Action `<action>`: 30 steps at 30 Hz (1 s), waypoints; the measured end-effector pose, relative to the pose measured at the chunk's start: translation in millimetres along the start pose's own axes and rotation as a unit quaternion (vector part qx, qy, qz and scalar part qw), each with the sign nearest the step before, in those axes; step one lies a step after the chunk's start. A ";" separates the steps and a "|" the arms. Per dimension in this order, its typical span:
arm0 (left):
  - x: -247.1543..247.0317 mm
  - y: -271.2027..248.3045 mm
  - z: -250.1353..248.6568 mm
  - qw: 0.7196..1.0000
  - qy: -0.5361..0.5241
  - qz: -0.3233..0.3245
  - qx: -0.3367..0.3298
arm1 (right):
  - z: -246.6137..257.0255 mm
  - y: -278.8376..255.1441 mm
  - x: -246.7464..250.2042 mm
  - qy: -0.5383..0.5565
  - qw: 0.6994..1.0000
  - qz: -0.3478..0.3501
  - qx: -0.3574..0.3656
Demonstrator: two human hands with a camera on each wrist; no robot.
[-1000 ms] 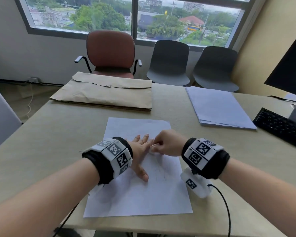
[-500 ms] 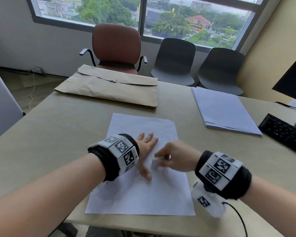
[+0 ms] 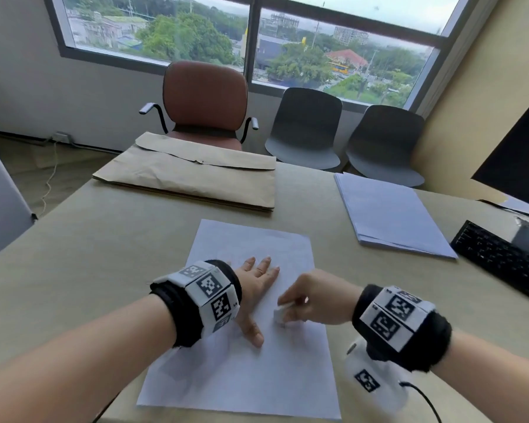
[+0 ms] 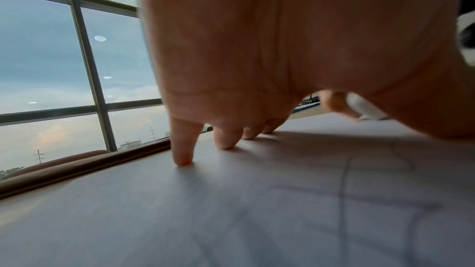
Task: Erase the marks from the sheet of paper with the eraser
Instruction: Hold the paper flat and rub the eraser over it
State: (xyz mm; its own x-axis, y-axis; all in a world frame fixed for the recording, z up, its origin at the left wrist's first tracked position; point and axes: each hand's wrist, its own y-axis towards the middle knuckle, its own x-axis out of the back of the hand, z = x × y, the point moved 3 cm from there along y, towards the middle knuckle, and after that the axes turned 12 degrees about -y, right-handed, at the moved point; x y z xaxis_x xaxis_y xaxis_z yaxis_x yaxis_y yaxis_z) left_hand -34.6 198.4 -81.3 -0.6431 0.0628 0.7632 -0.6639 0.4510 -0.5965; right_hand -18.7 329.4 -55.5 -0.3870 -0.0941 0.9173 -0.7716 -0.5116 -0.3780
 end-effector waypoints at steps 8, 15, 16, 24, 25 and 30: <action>0.4 1.1 1.5 1.000 -0.004 0.002 0.000 | -2.9 2.3 -5.1 0.000 0.999 -0.041 0.001; 0.7 0.5 1.1 1.000 -0.005 -0.009 0.000 | -17.8 15.3 10.7 0.020 0.994 -0.085 -0.066; 0.9 0.2 1.0 1.000 -0.006 -0.009 0.001 | -16.7 15.4 10.9 0.012 0.993 -0.096 -0.063; 1.6 -0.7 1.1 1.000 -0.001 -0.001 0.006 | -9.6 3.2 5.5 0.015 1.000 0.008 -0.020; 1.8 -1.0 0.8 1.000 0.000 -0.003 0.007 | -13.8 6.8 9.6 0.013 0.999 -0.026 -0.044; 2.5 -3.2 -0.3 1.000 -0.002 -0.004 0.008 | -8.6 -3.7 0.4 0.011 0.998 -0.065 -0.009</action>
State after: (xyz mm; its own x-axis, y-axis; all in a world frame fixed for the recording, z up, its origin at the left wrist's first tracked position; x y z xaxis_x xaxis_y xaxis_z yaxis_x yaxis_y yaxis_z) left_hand -34.0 197.4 -77.4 -0.6390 0.0557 0.7672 -0.6755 0.4366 -0.5943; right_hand -20.4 338.6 -54.9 -0.2945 -0.0088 0.9556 -0.8251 -0.5021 -0.2589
